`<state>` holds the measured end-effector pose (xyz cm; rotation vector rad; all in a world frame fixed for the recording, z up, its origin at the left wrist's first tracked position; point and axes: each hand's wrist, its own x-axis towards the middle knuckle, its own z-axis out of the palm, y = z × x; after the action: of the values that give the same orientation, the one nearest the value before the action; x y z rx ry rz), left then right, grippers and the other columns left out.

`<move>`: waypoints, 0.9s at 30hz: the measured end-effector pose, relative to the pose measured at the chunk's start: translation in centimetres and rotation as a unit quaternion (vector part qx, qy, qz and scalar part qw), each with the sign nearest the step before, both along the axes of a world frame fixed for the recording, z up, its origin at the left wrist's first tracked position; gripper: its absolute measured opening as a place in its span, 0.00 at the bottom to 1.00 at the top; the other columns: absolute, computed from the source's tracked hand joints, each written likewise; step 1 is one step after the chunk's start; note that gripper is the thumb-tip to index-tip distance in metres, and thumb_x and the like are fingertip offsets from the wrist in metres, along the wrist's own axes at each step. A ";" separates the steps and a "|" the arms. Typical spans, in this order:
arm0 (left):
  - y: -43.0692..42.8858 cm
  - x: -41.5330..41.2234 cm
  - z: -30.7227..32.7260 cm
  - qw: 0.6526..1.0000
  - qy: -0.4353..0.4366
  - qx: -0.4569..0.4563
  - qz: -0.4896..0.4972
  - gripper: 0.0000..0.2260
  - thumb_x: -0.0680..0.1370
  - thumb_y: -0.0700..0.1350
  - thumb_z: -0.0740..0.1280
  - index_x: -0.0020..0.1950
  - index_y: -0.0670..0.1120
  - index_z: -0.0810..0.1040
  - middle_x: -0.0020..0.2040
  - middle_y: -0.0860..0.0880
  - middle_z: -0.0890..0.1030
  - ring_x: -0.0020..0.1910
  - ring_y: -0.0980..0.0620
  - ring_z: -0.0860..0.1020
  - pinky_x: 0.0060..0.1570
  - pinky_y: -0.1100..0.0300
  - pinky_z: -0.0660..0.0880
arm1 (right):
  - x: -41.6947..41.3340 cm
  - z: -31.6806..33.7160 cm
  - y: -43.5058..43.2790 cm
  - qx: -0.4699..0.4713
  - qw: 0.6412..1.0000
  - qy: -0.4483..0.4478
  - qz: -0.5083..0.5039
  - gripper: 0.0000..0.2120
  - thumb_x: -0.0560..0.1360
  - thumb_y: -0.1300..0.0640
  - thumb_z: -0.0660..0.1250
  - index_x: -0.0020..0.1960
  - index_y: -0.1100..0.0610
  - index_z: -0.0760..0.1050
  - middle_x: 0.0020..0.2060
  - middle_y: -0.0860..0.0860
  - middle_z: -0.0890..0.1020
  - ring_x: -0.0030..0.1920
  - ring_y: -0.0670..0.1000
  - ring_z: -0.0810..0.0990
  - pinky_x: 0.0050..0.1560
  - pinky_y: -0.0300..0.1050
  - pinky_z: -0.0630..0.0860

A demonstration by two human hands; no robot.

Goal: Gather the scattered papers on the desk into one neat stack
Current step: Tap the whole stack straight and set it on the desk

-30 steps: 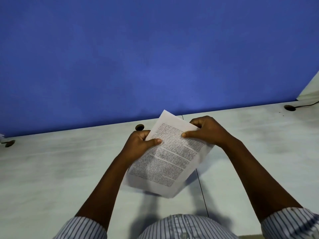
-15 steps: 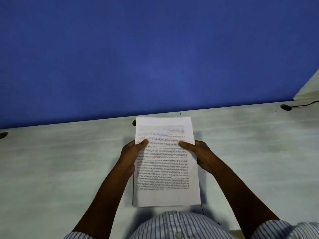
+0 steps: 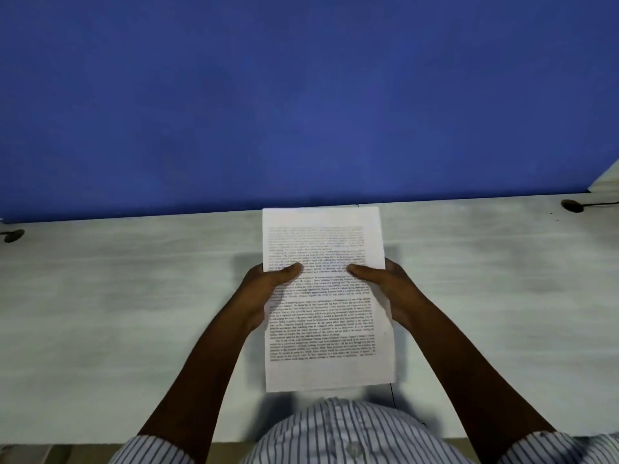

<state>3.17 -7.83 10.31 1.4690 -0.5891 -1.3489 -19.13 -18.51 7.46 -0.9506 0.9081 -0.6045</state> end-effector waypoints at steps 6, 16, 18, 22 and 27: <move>-0.6 -1.5 0.1 0.969 -0.210 -0.031 0.125 0.21 0.73 0.51 0.76 0.62 0.45 0.81 0.55 0.47 0.85 0.53 0.46 0.83 0.54 0.48 0.81 | 0.9 0.8 0.5 -0.027 0.998 -0.053 -0.017 0.22 0.70 0.64 0.74 0.64 0.60 0.78 0.59 0.56 0.83 0.58 0.57 0.82 0.62 0.54 0.77; -0.3 -1.5 -0.4 0.974 -0.132 -0.088 0.162 0.10 0.72 0.39 0.76 0.47 0.52 0.80 0.42 0.59 0.85 0.43 0.58 0.84 0.41 0.66 0.80 | 0.9 0.6 1.5 -0.179 0.976 0.078 -0.093 0.11 0.70 0.59 0.77 0.44 0.46 0.78 0.38 0.37 0.84 0.38 0.35 0.83 0.35 0.29 0.77; 0.0 -1.6 -1.0 0.979 -0.147 -0.059 0.130 0.12 0.70 0.40 0.78 0.46 0.54 0.80 0.43 0.59 0.84 0.45 0.57 0.83 0.41 0.66 0.79 | 0.6 -0.5 1.8 -0.171 0.977 0.099 -0.087 0.11 0.68 0.58 0.79 0.45 0.48 0.80 0.43 0.45 0.86 0.41 0.40 0.85 0.40 0.35 0.80; 0.0 -1.0 0.2 0.980 -0.156 -0.067 0.104 0.12 0.68 0.39 0.79 0.45 0.52 0.82 0.40 0.57 0.86 0.44 0.56 0.84 0.40 0.66 0.79 | 0.2 -1.4 1.8 -0.149 0.981 0.098 -0.070 0.14 0.67 0.59 0.80 0.51 0.53 0.83 0.48 0.51 0.87 0.49 0.48 0.86 0.51 0.46 0.81; -0.5 0.5 7.1 0.940 -0.299 -0.161 -0.035 0.14 0.72 0.43 0.76 0.57 0.48 0.83 0.53 0.54 0.85 0.52 0.55 0.83 0.55 0.59 0.79 | 0.0 -1.5 1.5 -0.153 0.982 0.095 -0.052 0.12 0.68 0.61 0.79 0.49 0.52 0.83 0.47 0.49 0.87 0.48 0.47 0.86 0.48 0.39 0.81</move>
<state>3.62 -8.30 17.36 1.5835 -1.2012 -0.7850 -19.12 -17.03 5.99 -1.2583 1.0582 -0.7663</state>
